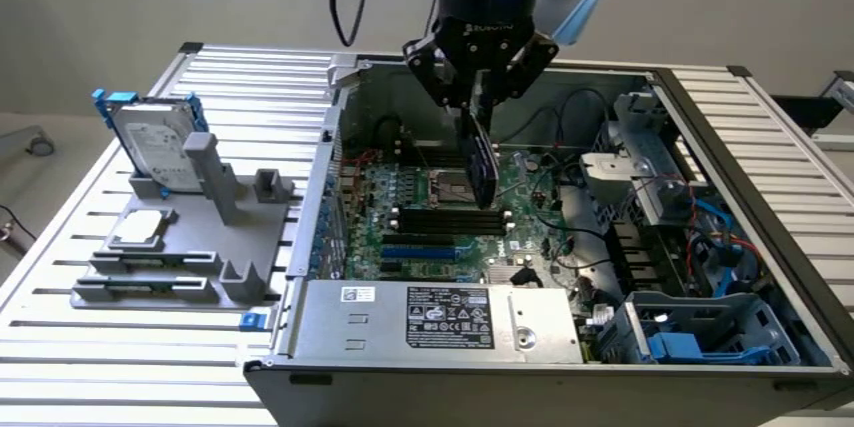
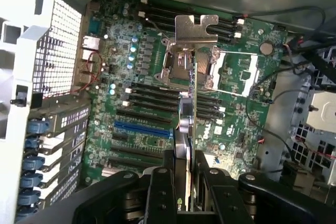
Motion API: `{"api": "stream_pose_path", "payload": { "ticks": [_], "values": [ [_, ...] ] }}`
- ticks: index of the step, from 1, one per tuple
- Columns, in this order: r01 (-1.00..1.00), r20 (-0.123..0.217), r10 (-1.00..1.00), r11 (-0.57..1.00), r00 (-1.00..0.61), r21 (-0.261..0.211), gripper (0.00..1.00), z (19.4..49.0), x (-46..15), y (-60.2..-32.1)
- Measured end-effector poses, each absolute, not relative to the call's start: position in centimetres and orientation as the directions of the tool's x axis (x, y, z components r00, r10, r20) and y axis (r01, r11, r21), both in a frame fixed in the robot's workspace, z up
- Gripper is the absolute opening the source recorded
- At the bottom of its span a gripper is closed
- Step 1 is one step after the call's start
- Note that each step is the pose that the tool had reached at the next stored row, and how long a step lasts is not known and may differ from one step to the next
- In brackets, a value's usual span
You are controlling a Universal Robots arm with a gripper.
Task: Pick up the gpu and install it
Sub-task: 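Insert the gpu into the slot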
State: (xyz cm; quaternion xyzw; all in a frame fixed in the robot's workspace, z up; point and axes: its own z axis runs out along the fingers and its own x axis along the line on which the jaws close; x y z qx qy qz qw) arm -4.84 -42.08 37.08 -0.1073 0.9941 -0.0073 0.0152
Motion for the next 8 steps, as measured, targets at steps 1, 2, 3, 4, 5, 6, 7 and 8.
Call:
{"api": "stream_pose_path", "payload": {
  "ticks": [1, 2, 3, 4, 5, 6, 7, 8],
  "values": [
    [-0.232, -0.029, -0.232, 0.973, -0.972, -0.018, 0.26, 37.02, -4.84, -42.08],
    [-0.249, -0.029, -0.250, 0.968, -0.968, -0.018, 0.26, 36.97, -4.84, -42.08],
    [-0.267, -0.029, -0.267, 0.964, -0.963, -0.018, 0.26, 36.92, -4.84, -42.08],
    [-0.284, -0.029, -0.285, 0.959, -0.958, -0.018, 0.26, 36.88, -4.84, -42.08],
    [-0.302, -0.029, -0.302, 0.953, -0.953, -0.018, 0.26, 36.84, -4.84, -42.08],
    [-0.319, -0.029, -0.319, 0.948, -0.947, -0.018, 0.26, 36.79, -4.84, -42.08],
    [-0.336, -0.029, -0.336, 0.942, -0.941, -0.018, 0.26, 36.74, -4.84, -42.08],
    [-0.352, -0.029, -0.353, 0.936, -0.935, -0.018, 0.26, 36.70, -4.84, -42.08]
  ]
}}
